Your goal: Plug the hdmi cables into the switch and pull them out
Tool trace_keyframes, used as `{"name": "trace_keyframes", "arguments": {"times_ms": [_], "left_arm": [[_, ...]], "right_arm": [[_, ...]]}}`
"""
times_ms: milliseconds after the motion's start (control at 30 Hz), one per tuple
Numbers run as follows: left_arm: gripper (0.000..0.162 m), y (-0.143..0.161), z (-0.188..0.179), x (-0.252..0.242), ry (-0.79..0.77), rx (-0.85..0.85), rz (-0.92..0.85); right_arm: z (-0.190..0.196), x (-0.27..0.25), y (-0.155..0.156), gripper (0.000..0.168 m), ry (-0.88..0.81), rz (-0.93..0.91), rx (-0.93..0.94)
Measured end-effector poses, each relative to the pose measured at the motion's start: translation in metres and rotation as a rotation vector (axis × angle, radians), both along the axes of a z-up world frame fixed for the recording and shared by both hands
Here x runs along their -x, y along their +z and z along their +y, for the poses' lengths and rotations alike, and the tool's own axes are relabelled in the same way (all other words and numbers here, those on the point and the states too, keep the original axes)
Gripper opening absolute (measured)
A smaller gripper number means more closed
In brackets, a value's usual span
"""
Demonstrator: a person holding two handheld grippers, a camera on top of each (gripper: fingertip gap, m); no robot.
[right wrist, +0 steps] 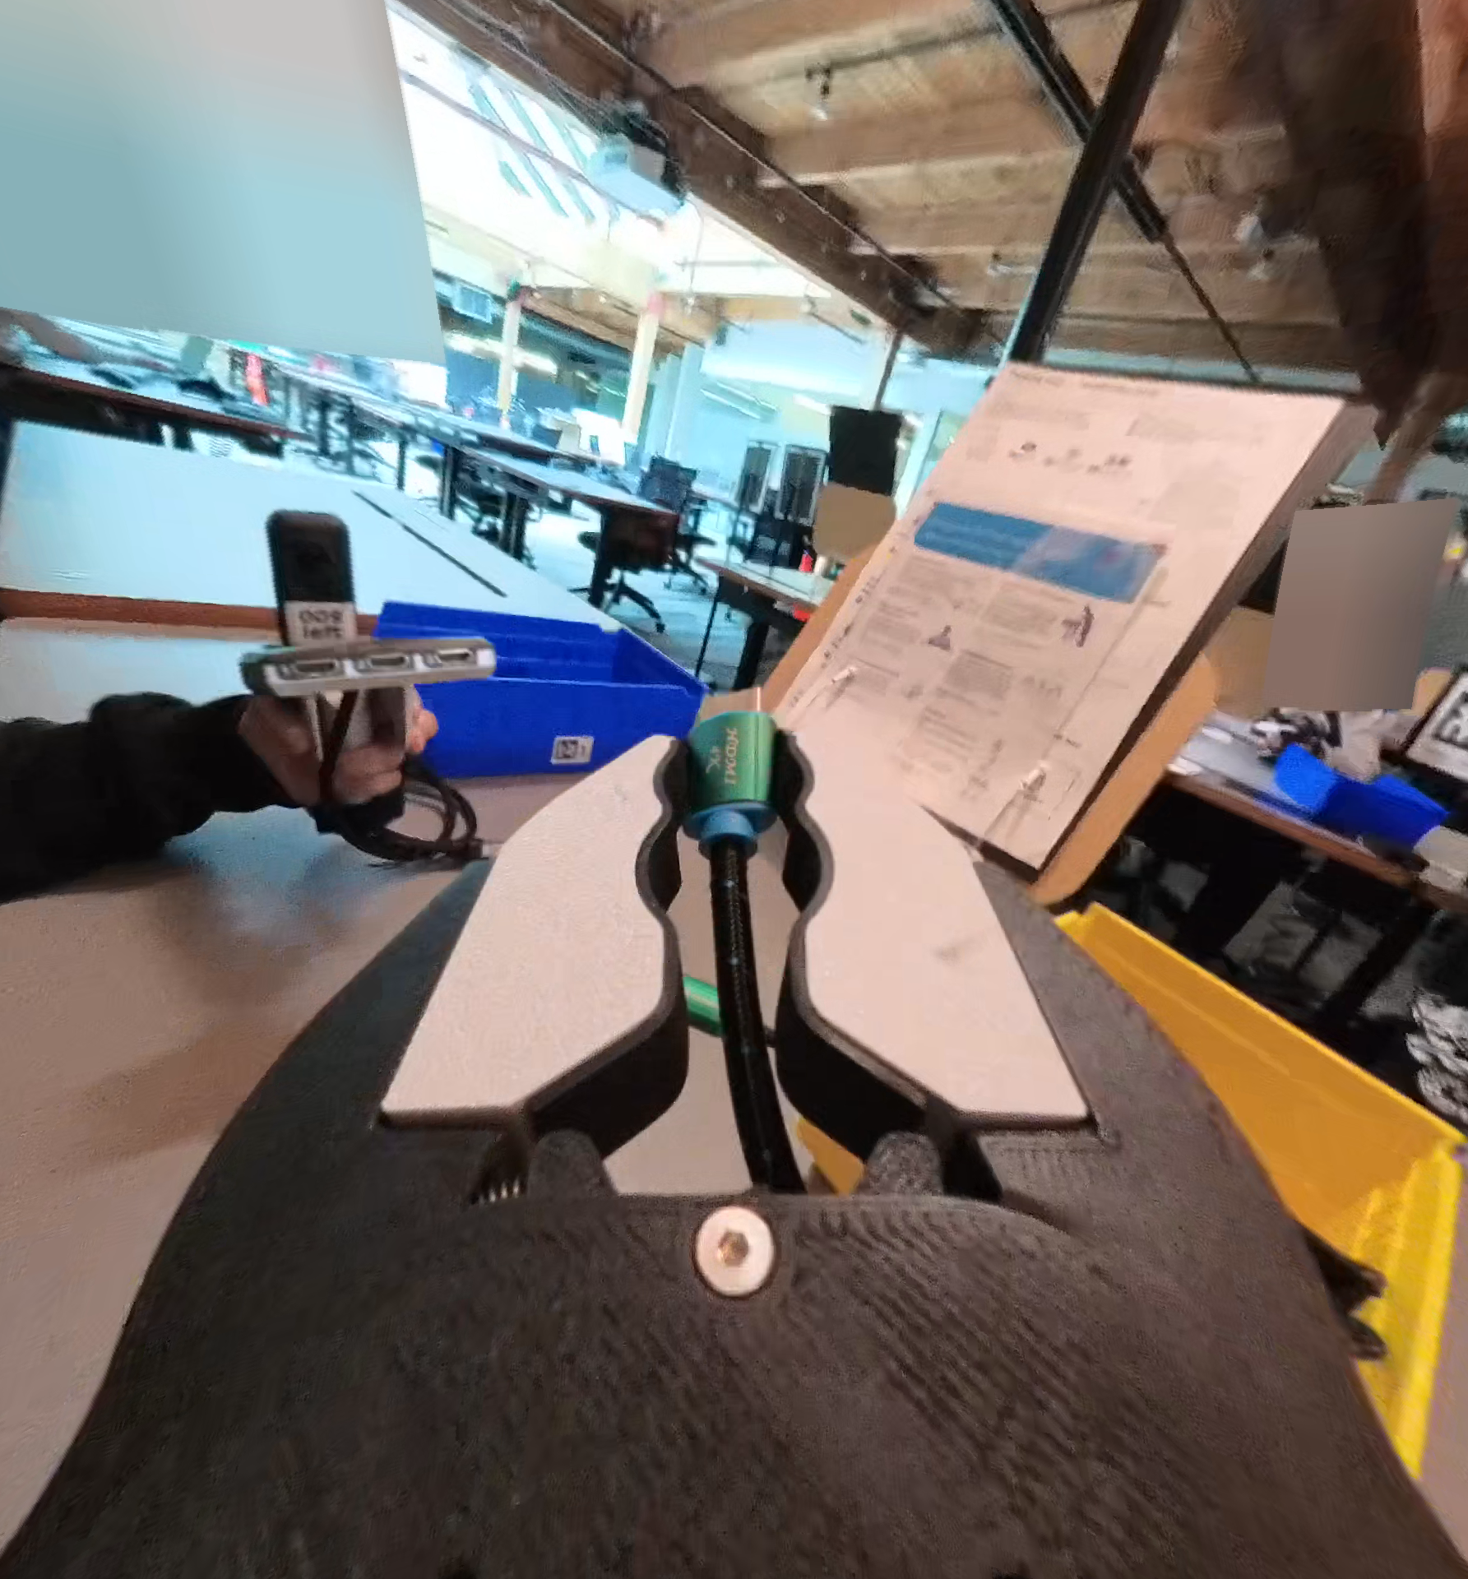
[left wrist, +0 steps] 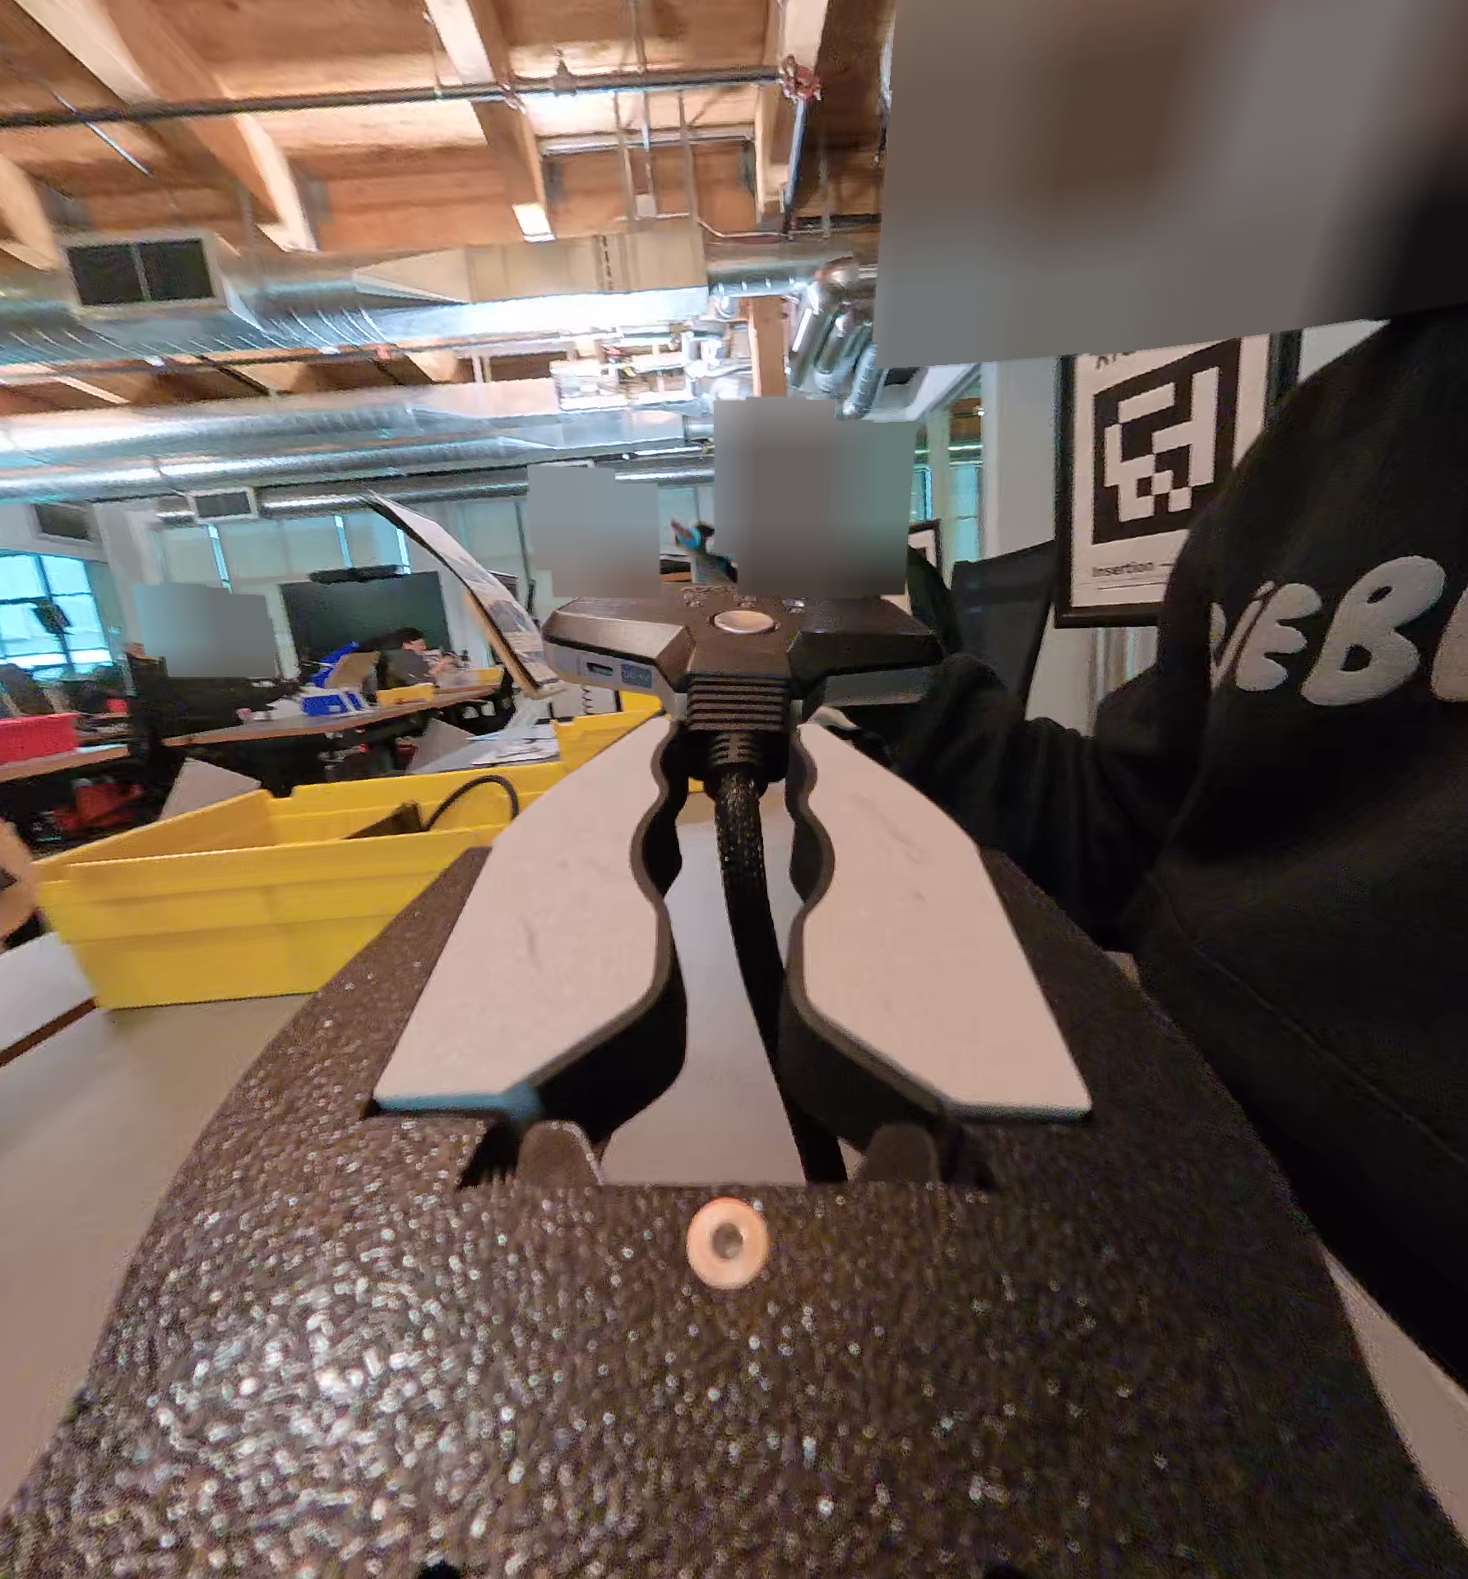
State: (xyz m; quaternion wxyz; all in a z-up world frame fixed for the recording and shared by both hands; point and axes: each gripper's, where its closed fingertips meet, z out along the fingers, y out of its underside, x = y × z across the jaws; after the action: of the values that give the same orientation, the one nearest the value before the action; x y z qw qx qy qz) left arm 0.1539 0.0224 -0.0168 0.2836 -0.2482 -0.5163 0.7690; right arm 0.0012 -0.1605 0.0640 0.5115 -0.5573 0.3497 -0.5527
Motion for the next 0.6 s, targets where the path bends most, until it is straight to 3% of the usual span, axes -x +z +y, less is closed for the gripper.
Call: {"name": "trace_keyframes", "arguments": {"times_ms": [100,200,267,500,600], "left_arm": [[0.022,-0.004,-0.001,0.005,-0.018,-0.011,-0.012],[0.022,-0.007,-0.001,0.004,-0.023,-0.020,-0.006],[0.022,-0.009,0.000,0.005,-0.035,-0.028,-0.011],[0.022,-0.014,-0.004,0.009,-0.038,-0.051,-0.034],[0.021,-0.013,-0.002,0.008,-0.046,-0.050,-0.024]], "right_arm": [[-0.008,0.017,0.025,0.021,-0.029,-0.141,0.050],[-0.037,0.018,0.040,0.021,-0.161,-0.167,0.111],[-0.056,0.003,0.038,0.021,-0.162,-0.099,0.138],[-0.130,-0.084,-0.035,0.020,-0.141,0.361,0.089],[-0.148,-0.111,-0.063,0.021,-0.153,0.439,0.146]]}}
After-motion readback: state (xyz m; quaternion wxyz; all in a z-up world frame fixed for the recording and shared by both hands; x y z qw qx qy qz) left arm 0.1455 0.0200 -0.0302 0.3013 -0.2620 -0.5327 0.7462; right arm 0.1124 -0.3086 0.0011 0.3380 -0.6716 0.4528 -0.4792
